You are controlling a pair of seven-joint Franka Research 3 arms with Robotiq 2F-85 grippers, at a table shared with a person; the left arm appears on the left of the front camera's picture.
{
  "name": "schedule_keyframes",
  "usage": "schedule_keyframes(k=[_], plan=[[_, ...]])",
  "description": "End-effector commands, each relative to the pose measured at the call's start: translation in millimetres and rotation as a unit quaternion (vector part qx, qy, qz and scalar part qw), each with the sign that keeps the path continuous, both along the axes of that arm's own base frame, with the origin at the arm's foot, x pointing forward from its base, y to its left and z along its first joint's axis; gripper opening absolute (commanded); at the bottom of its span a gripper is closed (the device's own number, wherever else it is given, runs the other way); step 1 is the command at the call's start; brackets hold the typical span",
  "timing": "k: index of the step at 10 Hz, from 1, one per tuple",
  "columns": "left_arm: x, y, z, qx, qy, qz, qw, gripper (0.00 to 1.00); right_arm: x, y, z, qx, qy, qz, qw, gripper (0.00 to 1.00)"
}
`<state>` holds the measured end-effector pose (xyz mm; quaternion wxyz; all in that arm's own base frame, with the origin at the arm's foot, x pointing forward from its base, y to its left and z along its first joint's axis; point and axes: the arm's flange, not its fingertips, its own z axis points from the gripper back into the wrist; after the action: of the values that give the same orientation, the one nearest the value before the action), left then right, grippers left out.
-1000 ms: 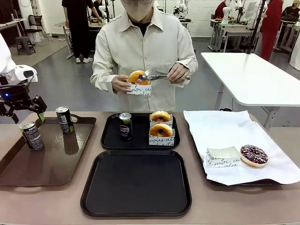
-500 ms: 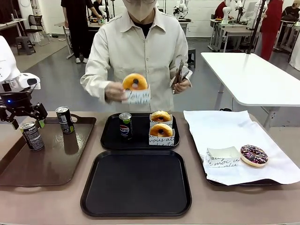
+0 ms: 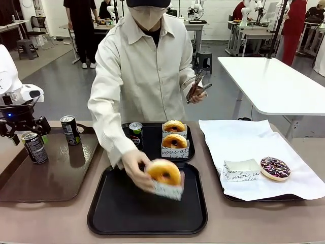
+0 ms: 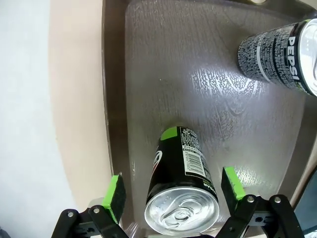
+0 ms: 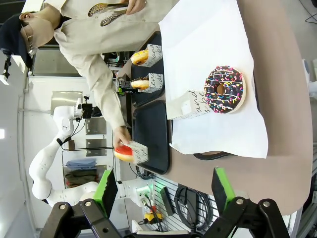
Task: Set up donuts and drinks on trays.
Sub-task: Pick up one Pepsi coke from the Handle tray and place it on the Flat Tray without a Pepsi coke.
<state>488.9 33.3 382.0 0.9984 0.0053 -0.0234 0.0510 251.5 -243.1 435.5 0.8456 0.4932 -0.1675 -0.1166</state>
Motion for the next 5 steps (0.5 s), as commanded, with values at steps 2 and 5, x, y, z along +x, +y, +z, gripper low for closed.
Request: schedule_keyframes(k=[2, 5], plan=[[-7.2, 0.6, -1.6, -0.005, -0.017, 0.011, 1.0, 0.82, 2.6, -0.8, 1.5, 0.011, -0.009, -0.003, 1.0, 1.0], [-5.3, 0.1, -1.5, -0.005, -0.011, 0.019, 1.0, 0.0, 2.6, -0.8, 1.5, 0.011, -0.009, -0.003, 1.0, 1.0]])
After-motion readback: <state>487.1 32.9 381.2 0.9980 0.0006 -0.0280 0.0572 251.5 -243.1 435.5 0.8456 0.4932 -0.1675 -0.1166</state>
